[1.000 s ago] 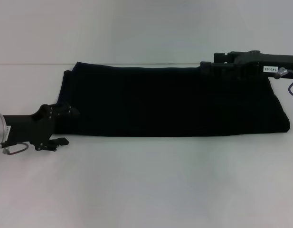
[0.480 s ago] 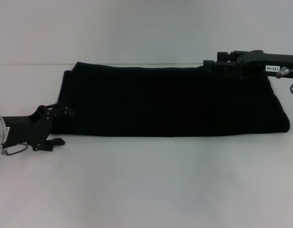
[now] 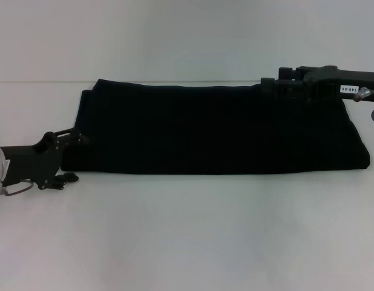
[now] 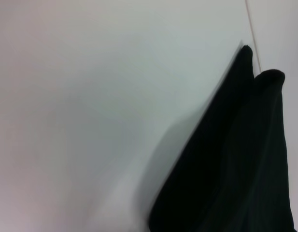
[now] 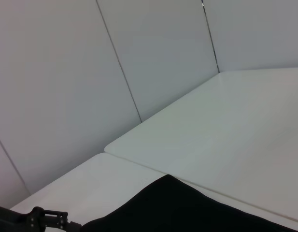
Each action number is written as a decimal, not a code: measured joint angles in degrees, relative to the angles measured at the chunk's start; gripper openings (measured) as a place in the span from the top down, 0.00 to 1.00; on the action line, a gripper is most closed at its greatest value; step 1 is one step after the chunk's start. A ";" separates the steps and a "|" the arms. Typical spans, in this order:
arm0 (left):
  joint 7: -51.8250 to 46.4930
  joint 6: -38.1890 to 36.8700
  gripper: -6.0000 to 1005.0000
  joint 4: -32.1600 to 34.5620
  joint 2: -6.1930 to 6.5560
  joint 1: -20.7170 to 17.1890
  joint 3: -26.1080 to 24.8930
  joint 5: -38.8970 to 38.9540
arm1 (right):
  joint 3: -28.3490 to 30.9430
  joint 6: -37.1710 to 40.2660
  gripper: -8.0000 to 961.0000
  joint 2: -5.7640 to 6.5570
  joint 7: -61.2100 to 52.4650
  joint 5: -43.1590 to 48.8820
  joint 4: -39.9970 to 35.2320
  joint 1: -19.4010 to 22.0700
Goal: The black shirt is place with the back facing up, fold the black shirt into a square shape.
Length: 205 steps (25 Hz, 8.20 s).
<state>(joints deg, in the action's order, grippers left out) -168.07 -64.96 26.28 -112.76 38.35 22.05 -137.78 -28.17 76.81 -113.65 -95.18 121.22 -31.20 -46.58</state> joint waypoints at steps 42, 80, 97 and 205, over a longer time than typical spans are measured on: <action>4.28 3.34 0.08 0.01 0.01 0.69 0.29 1.37 | -0.05 0.04 0.22 0.04 -0.53 -1.35 -0.07 0.27; 4.64 6.44 0.08 -0.81 -0.71 0.68 0.16 1.82 | -0.04 0.11 0.22 0.02 -0.69 -1.34 -0.08 0.27; 8.35 6.06 0.16 -1.14 -0.84 0.20 0.31 3.35 | -0.04 0.75 0.22 -0.06 -0.89 -1.34 -0.78 0.72; 53.81 29.18 0.06 -4.12 -6.44 8.72 14.99 22.40 | -6.28 -4.11 0.22 6.59 -29.44 5.25 -2.98 5.16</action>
<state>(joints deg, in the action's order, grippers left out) -114.26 -35.77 22.15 -119.20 47.07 37.04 -115.37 -34.45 72.70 -107.06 -124.62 126.48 -34.19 -41.42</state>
